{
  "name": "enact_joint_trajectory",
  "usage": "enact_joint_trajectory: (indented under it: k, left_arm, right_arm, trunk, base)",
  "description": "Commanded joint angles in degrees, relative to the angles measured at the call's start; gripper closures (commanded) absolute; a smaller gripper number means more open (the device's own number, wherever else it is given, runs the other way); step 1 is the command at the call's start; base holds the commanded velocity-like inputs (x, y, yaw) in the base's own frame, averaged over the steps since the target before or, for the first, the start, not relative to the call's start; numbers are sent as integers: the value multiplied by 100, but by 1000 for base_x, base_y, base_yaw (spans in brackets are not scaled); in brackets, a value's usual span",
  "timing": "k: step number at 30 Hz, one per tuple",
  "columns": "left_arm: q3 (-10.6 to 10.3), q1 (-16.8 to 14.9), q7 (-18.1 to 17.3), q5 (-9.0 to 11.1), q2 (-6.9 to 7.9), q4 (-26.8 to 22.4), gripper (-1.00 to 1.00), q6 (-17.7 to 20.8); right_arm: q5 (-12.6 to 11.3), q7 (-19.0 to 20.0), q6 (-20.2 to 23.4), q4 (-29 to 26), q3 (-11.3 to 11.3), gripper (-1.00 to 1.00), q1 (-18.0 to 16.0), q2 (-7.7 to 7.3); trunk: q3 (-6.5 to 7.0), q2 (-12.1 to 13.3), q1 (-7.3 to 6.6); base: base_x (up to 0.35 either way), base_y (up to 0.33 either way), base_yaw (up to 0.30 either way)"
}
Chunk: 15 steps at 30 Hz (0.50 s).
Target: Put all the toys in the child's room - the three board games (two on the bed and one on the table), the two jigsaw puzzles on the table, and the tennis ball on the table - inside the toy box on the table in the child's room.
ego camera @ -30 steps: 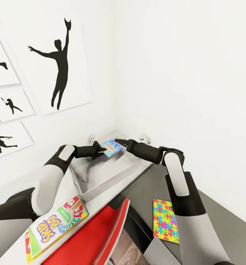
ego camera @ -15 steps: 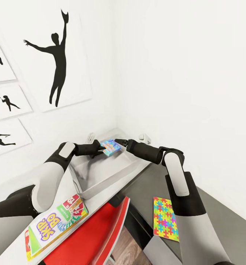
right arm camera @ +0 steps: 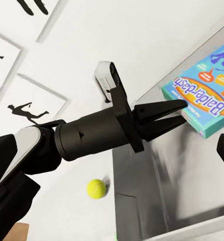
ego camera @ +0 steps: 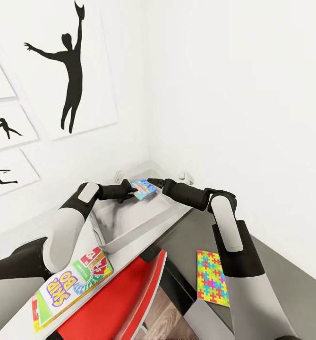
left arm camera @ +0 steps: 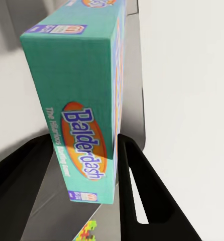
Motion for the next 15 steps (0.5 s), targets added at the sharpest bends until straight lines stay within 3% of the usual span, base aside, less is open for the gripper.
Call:
enact_joint_trajectory:
  k: [1,7,15]
  left_arm:
    - [51,-6,-29,-52,-15,-4,100,30]
    - [51,-6,-29,-52,-63,-4,100,39]
    - [51,-6,-29,-52,-71,-4,100,41]
  right_arm:
    - [-59,-59,17,-5,-1,-100,-6,2]
    - [-73,-59,20,-54,-1,-100,-34,2]
    - [-454,-83,65,-265,-3,-100,-450,2]
  trunk:
    - [-21,-12,3]
    - [-77,-12,3]
    - [-152,-12,3]
  base:
    - [0,0,0]
    - [0,0,0]
    - [0,0,0]
